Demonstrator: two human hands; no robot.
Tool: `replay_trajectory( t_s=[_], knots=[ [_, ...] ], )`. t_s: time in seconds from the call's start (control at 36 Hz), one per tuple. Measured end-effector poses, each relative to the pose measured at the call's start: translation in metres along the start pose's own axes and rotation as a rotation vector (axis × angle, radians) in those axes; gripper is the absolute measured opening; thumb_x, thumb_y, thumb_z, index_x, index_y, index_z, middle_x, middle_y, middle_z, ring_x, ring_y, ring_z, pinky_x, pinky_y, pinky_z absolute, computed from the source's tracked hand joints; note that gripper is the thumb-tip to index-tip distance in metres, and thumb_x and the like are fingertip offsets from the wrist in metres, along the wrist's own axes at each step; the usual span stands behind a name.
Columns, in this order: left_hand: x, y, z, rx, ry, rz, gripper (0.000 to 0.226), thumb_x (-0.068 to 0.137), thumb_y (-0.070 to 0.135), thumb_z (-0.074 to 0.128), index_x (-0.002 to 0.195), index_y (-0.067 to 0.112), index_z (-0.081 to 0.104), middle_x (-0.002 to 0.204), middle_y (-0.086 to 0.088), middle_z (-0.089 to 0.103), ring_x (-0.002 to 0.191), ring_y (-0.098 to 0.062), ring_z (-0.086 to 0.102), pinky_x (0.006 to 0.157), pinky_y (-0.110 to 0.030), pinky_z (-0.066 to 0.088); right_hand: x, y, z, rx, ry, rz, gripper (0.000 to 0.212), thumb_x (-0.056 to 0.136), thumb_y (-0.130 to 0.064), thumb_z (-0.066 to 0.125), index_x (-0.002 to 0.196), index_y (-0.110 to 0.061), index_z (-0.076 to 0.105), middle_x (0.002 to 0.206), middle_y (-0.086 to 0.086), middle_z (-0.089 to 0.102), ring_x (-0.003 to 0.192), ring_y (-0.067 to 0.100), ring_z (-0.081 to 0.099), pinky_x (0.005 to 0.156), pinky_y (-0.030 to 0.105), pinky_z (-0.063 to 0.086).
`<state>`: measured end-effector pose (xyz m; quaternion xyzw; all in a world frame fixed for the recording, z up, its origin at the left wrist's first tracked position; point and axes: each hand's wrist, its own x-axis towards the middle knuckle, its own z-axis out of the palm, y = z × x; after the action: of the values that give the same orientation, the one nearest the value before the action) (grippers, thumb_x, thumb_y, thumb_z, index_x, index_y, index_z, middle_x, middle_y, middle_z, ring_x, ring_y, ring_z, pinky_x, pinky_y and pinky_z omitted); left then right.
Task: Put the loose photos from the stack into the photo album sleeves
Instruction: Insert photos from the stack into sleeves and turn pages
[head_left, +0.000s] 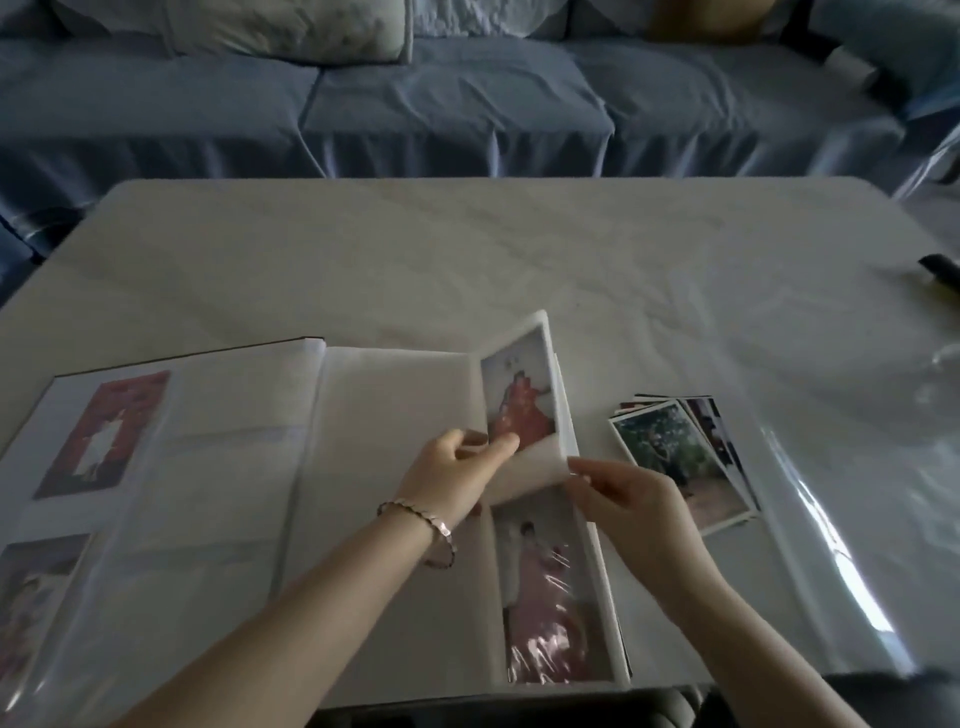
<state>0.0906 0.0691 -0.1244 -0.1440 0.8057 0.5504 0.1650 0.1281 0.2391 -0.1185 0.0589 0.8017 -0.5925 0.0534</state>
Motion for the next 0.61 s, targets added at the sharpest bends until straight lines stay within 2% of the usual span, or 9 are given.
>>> replay_trajectory(
  t_s=[0.06, 0.08, 0.14, 0.22, 0.28, 0.42, 0.56, 0.61],
  knots=[
    [-0.001, 0.011, 0.001, -0.049, 0.009, 0.001, 0.032, 0.075, 0.054, 0.066, 0.088, 0.025, 0.063, 0.09, 0.008, 0.065, 0.082, -0.009, 0.064, 0.064, -0.031, 0.059, -0.004, -0.008, 0.009, 0.05, -0.058, -0.067, 0.032, 0.083, -0.009, 0.066, 0.084, -0.041, 0.066, 0.076, -0.021, 0.07, 0.072, -0.003, 0.066, 0.064, 0.008, 0.048],
    [-0.001, 0.016, 0.0, -0.048, 0.013, 0.009, 0.032, 0.073, 0.055, 0.068, 0.086, 0.026, 0.062, 0.089, 0.008, 0.066, 0.082, -0.009, 0.064, 0.059, -0.029, 0.058, -0.006, -0.011, 0.014, 0.071, -0.083, -0.086, 0.032, 0.082, -0.009, 0.066, 0.084, -0.041, 0.066, 0.081, -0.018, 0.071, 0.076, 0.0, 0.067, 0.068, 0.011, 0.05],
    [0.0, 0.022, -0.003, -0.049, 0.017, 0.015, 0.032, 0.07, 0.052, 0.072, 0.086, 0.026, 0.062, 0.089, 0.005, 0.067, 0.083, -0.013, 0.066, 0.056, -0.031, 0.058, -0.008, -0.014, 0.021, 0.083, -0.111, -0.102, 0.028, 0.08, -0.014, 0.068, 0.088, -0.041, 0.067, 0.086, -0.01, 0.07, 0.081, 0.007, 0.068, 0.075, 0.021, 0.055],
    [-0.002, 0.029, -0.012, -0.099, -0.005, -0.004, 0.026, 0.072, 0.038, 0.077, 0.084, 0.018, 0.065, 0.082, -0.004, 0.069, 0.075, -0.02, 0.07, 0.058, -0.037, 0.059, -0.008, -0.015, 0.027, 0.079, -0.117, -0.098, 0.02, 0.08, -0.02, 0.068, 0.093, -0.036, 0.067, 0.091, -0.006, 0.069, 0.081, 0.009, 0.067, 0.078, 0.029, 0.056],
    [-0.003, 0.028, -0.017, -0.161, -0.047, -0.017, 0.026, 0.072, 0.036, 0.078, 0.085, 0.016, 0.067, 0.081, -0.006, 0.07, 0.07, -0.02, 0.071, 0.06, -0.039, 0.059, -0.008, -0.015, 0.029, 0.081, -0.123, -0.092, 0.017, 0.08, -0.023, 0.069, 0.09, -0.036, 0.066, 0.092, -0.006, 0.07, 0.08, 0.008, 0.067, 0.075, 0.028, 0.057],
    [-0.008, 0.02, -0.024, -0.281, -0.078, -0.049, 0.052, 0.052, 0.047, 0.074, 0.091, 0.015, 0.066, 0.09, -0.004, 0.069, 0.073, -0.009, 0.07, 0.056, -0.033, 0.058, -0.009, -0.013, 0.029, 0.084, -0.126, -0.063, 0.017, 0.077, -0.029, 0.069, 0.091, -0.036, 0.062, 0.085, -0.014, 0.07, 0.078, 0.002, 0.067, 0.067, 0.017, 0.053],
    [-0.008, 0.016, -0.024, -0.301, -0.066, -0.024, 0.04, 0.055, 0.043, 0.072, 0.085, 0.017, 0.064, 0.087, -0.003, 0.067, 0.064, -0.002, 0.068, 0.048, -0.026, 0.054, -0.007, -0.01, 0.029, 0.049, -0.139, -0.036, 0.023, 0.078, -0.03, 0.069, 0.101, -0.024, 0.066, 0.089, -0.009, 0.071, 0.081, 0.005, 0.067, 0.074, 0.024, 0.056],
    [-0.008, 0.016, -0.023, -0.291, -0.071, -0.018, 0.034, 0.063, 0.04, 0.073, 0.085, 0.015, 0.065, 0.087, -0.004, 0.068, 0.063, -0.003, 0.068, 0.047, -0.024, 0.053, -0.007, -0.008, 0.028, 0.051, -0.133, -0.039, 0.022, 0.077, -0.031, 0.07, 0.099, -0.026, 0.065, 0.087, -0.011, 0.071, 0.08, 0.004, 0.067, 0.072, 0.021, 0.055]
  ],
)
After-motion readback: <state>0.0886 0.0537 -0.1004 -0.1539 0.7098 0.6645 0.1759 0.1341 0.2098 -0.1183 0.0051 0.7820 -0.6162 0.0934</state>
